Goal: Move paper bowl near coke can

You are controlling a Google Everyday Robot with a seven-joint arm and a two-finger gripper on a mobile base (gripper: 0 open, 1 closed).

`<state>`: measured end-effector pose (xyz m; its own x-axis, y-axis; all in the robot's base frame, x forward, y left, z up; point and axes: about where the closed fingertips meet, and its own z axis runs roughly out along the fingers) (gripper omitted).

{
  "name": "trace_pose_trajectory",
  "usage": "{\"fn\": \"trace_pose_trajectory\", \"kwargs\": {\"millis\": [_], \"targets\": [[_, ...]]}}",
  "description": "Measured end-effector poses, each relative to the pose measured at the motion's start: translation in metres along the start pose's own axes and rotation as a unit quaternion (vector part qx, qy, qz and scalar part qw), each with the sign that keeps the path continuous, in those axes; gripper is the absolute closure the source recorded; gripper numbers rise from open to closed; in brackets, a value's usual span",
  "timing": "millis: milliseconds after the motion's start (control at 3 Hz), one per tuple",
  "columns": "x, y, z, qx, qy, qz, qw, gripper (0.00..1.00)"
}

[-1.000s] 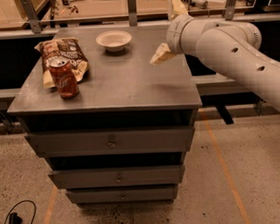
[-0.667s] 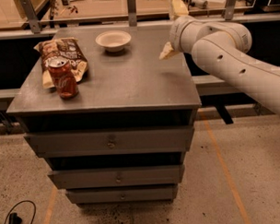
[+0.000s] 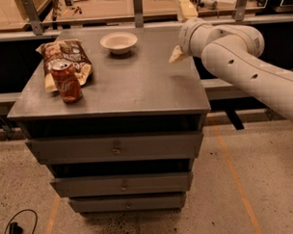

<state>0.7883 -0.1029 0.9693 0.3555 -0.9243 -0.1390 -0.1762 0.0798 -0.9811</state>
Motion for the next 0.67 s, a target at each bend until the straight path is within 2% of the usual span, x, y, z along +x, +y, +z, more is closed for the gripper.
{"fn": "trace_pose_trajectory", "kwargs": {"millis": [333, 667], "targets": [[-0.024, 0.015, 0.022, -0.004, -0.029, -0.026, 0.9992, 0.0], [-0.047, 0.032, 0.055, -0.013, -0.068, -0.017, 0.9975, 0.0]]}}
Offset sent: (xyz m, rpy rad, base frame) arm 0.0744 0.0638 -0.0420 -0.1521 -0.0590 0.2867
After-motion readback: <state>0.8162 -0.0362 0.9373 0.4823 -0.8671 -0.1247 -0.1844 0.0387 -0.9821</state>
